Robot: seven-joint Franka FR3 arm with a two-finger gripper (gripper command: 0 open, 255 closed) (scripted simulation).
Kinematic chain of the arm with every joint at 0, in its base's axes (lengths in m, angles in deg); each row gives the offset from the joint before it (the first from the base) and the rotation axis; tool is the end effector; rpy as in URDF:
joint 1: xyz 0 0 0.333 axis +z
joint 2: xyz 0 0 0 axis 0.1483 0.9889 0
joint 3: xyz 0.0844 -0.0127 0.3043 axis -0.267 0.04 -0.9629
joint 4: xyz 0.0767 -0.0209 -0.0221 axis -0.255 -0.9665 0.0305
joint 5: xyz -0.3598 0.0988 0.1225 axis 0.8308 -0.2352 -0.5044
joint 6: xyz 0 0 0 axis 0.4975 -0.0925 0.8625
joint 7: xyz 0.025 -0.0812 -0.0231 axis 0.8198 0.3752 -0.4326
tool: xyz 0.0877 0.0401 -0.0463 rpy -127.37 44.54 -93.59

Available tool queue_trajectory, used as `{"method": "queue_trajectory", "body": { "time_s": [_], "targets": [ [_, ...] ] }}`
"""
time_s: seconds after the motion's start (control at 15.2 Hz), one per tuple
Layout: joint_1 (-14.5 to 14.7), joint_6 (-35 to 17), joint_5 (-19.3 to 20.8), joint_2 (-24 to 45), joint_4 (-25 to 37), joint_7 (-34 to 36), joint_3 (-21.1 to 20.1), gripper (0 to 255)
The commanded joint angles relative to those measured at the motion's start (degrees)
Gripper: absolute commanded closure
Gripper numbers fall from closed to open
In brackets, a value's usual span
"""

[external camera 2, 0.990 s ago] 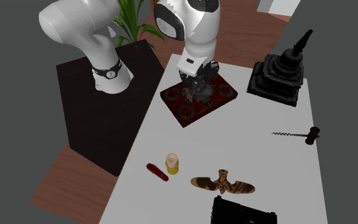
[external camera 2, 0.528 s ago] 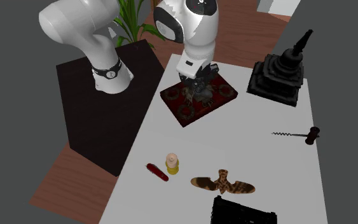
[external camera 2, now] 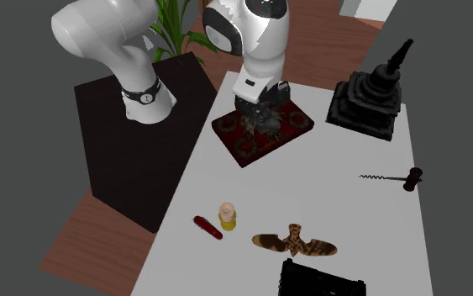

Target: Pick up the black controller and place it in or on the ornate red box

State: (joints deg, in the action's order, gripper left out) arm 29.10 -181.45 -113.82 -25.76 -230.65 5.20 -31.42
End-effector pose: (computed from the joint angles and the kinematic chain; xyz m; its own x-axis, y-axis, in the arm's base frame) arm 0.2881 0.2766 0.2770 0.9626 -0.2415 -0.1229 -0.2550 -0.9607 -0.1093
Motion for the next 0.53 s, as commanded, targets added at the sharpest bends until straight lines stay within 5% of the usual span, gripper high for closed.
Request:
{"method": "queue_trajectory", "body": {
  "time_s": [0.0, 0.13, 0.46],
  "targets": [
    [-0.13, 4.24, 0.06, -3.67, 0.49, -0.04, 0.69, 0],
    [-0.38, 8.81, 0.5, -7.21, 1.46, 0.01, 1.61, 0],
    [-0.36, 8.81, 0.51, -7.21, 1.46, 0.02, 1.63, 0]
  ]
}}
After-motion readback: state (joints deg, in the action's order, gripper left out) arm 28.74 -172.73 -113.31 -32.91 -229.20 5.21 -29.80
